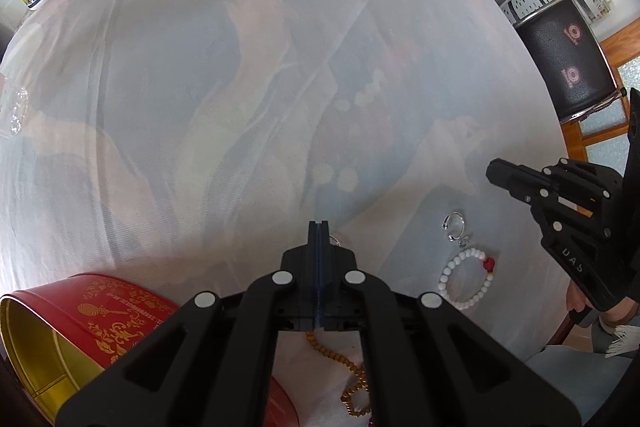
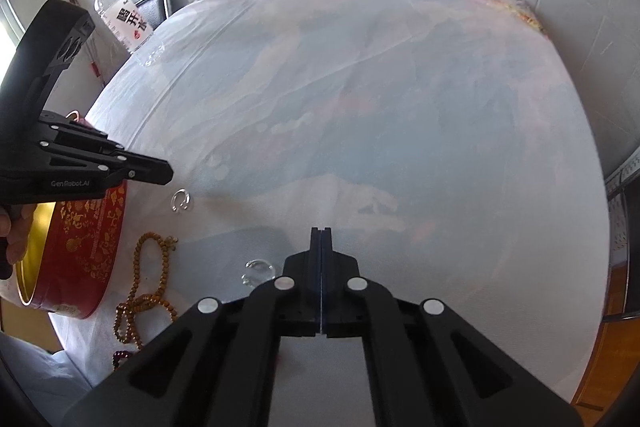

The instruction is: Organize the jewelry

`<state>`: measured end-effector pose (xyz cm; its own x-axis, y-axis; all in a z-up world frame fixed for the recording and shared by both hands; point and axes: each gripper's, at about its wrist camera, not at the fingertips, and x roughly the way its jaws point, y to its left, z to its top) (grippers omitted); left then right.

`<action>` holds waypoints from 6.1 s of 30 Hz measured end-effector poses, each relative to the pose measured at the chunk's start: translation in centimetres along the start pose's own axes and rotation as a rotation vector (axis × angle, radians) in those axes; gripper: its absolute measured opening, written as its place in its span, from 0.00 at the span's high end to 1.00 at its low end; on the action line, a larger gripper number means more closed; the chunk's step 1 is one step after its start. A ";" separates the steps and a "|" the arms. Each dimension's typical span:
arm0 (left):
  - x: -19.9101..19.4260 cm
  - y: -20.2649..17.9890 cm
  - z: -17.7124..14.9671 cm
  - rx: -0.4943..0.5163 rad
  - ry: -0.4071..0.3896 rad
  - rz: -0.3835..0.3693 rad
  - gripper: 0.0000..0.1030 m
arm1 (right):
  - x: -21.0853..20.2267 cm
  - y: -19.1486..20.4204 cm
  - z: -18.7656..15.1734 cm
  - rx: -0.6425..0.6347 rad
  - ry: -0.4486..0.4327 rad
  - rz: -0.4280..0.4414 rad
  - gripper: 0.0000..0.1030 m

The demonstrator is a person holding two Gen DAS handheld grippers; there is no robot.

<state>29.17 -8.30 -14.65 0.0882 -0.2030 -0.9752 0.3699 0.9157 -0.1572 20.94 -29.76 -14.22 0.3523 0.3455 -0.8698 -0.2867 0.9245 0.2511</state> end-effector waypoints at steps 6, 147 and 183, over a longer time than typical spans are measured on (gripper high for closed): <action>0.5 -3.8 -0.9 0.076 0.043 0.084 0.61 | -0.3 0.8 -0.1 -0.013 -0.025 -0.025 0.23; -15.4 8.2 -22.9 -0.201 -0.339 0.158 0.34 | -5.3 27.1 -1.9 -0.291 -0.090 0.234 0.11; -3.9 -8.8 -7.6 0.193 -0.157 0.065 0.32 | -3.6 3.6 -3.1 0.089 -0.024 -0.061 0.11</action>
<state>18.59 -12.92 -10.65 0.2546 -0.2114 -0.9437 0.5272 0.8484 -0.0478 15.87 -28.16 -11.48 0.3886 0.2908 -0.8743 -0.1844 0.9542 0.2355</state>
